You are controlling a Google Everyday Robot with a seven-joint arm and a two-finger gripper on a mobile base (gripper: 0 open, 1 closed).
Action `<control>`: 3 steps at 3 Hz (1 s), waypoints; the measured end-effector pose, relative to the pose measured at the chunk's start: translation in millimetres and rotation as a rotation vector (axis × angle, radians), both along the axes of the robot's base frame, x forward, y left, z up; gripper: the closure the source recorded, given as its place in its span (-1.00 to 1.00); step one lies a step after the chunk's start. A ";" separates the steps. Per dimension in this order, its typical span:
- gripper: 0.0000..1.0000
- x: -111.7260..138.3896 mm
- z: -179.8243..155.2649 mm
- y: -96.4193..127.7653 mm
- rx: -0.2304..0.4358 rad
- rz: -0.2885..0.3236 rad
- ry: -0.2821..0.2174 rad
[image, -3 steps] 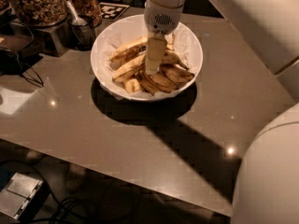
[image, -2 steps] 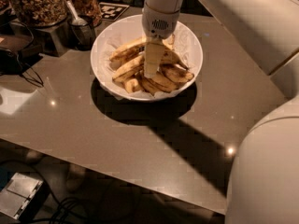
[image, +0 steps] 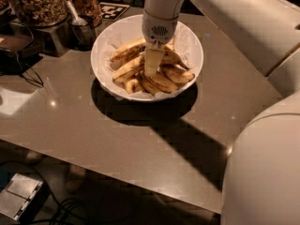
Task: Pick banana from white bowl
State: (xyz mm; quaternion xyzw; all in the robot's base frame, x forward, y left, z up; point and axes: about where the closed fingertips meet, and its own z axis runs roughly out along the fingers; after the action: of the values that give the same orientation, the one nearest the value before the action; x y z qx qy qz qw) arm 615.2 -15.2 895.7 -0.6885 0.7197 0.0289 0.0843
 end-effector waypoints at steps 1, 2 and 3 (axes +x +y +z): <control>0.52 0.1 0.3 0.0 0.000 0.000 0.000; 0.98 0.2 0.4 -0.1 0.000 0.000 0.000; 1.00 0.2 0.7 -0.3 0.001 0.000 -0.001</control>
Offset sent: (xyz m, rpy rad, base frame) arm 0.0001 0.0000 0.0003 0.0001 -0.0002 -0.0003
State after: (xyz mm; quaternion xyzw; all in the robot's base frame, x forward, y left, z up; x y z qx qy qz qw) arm 615.4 -15.5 896.4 -0.6883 0.7198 0.0290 0.0849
